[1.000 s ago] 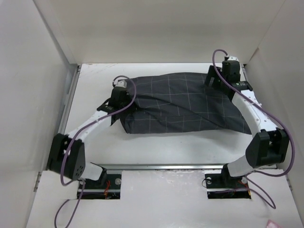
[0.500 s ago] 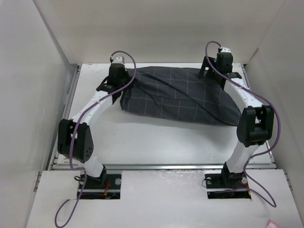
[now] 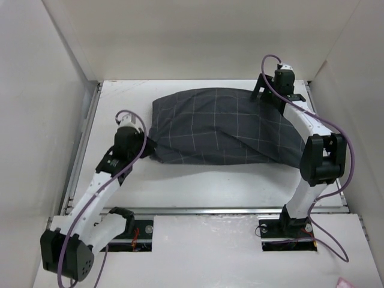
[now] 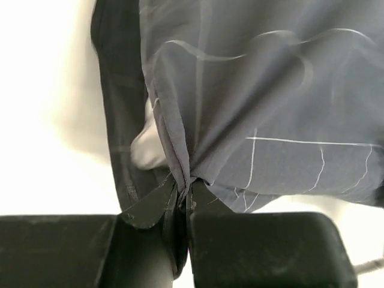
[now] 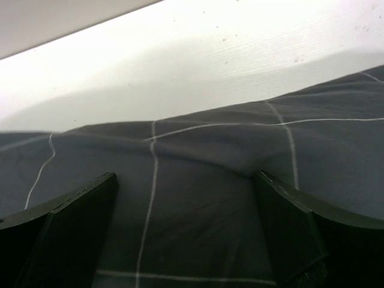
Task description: Put the pillow into the pillowcase
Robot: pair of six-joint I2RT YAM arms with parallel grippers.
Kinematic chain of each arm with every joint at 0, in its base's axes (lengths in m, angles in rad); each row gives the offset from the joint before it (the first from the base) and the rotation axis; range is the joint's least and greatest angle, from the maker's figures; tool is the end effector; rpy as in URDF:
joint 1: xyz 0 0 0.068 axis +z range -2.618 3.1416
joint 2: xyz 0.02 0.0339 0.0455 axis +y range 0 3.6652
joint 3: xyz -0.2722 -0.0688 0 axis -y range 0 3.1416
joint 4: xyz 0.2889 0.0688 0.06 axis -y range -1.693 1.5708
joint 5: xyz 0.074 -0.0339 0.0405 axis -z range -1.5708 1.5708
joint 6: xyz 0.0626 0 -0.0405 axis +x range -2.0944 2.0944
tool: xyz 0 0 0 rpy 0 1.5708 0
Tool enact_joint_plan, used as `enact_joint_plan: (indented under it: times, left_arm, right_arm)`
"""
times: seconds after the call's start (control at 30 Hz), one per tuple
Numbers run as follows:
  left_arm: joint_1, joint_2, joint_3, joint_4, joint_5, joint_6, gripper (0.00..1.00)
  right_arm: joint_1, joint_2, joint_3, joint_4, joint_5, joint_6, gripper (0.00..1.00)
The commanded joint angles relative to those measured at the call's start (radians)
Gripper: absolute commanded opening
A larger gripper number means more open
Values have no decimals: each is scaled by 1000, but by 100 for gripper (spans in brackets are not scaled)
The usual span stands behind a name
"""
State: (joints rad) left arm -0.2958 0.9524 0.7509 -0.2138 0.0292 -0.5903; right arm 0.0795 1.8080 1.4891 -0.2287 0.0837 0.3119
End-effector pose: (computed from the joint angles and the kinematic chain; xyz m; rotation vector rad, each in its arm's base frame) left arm 0.2694 -0.0840 0.2812 -0.2796 2.0170 -0.5960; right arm 0.4924 0.0340 0.2735 0.2952 2.0990 0.1443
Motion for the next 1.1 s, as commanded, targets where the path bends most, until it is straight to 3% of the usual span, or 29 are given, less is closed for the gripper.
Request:
enact_joint_plan:
  times: [0.0,0.13,0.17,0.2,0.23,0.33,0.47,0.63,0.67,0.77,0.9,1.07]
  left_arm:
    - [6,-55,-151,-137,35,-193,0]
    - [6,-78,-252,-222,20,-327,0]
    - [6,-78,-252,-222,20,-336,28]
    - [6,-67,-231,-222,3,-353,76]
    - [6,-67,-208,-232,-38,-353,100]
    - [6,-43,-76,-255,-136,-313,100]
    - [6,-3,125,-315,-302,-243,100]
    - [29,78,215,-74,-388,-111,100]
    - [59,138,238,23,-340,-68,100]
    - [121,282,324,108,-226,-22,100]
    - [198,637,520,80,-86,45,100]
    - [230,824,625,51,-23,67,96]
  right_arm:
    - [-26,-26,-13,-40,-27,49,100]
    - [-50,-26,-13,-31,-91,47,100]
    - [-50,-26,-13,-21,-113,36,100]
    - [-50,-39,-13,-21,-131,8,100]
    - [-50,-48,-13,-9,-151,-11,100]
    - [-50,-111,7,-9,-148,-79,100]
    - [-50,-225,30,-53,33,-106,100]
    - [-110,-321,-19,-96,65,-94,100]
    - [-122,-331,-20,-97,53,-79,100]
    - [-159,-342,-58,-97,-5,-63,100]
    - [-169,-364,-125,-78,-16,-63,100]
    - [-188,-388,-138,-92,4,-28,100]
